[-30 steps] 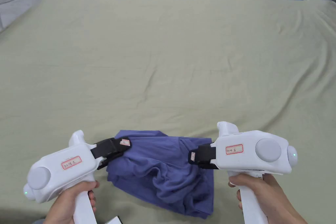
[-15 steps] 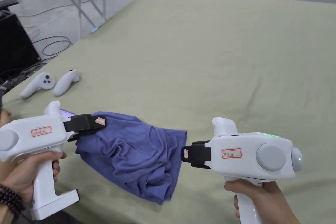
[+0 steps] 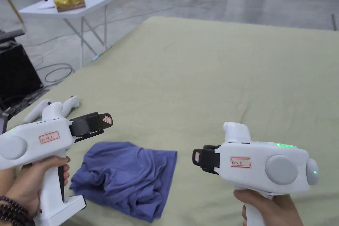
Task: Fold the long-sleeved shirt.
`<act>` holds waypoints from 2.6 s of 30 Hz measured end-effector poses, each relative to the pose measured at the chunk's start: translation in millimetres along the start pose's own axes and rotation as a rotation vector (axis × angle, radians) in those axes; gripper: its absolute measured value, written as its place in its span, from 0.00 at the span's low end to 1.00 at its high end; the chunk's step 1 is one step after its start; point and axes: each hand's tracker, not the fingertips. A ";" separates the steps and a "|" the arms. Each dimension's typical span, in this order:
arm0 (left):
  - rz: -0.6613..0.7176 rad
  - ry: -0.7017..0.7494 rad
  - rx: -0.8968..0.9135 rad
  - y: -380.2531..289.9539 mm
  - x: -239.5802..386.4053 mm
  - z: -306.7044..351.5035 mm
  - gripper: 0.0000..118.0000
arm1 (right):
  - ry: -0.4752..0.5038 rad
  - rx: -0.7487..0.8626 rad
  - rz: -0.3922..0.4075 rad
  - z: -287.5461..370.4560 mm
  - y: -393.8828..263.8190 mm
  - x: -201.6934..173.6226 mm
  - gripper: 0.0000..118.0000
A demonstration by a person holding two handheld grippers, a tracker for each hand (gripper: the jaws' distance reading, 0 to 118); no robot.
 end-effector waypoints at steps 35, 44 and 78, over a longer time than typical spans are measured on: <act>-0.478 -0.029 0.300 -199.4 367.4 -51.7 0.00 | -0.962 0.775 0.277 291.5 -84.1 127.2 0.02; -0.595 0.018 0.340 -202.2 364.2 -51.7 0.00 | -0.945 0.727 0.251 276.2 -99.1 136.0 0.02; -0.565 0.025 0.335 -198.2 361.5 -53.9 1.00 | -0.944 0.730 0.286 269.0 -102.8 143.3 1.00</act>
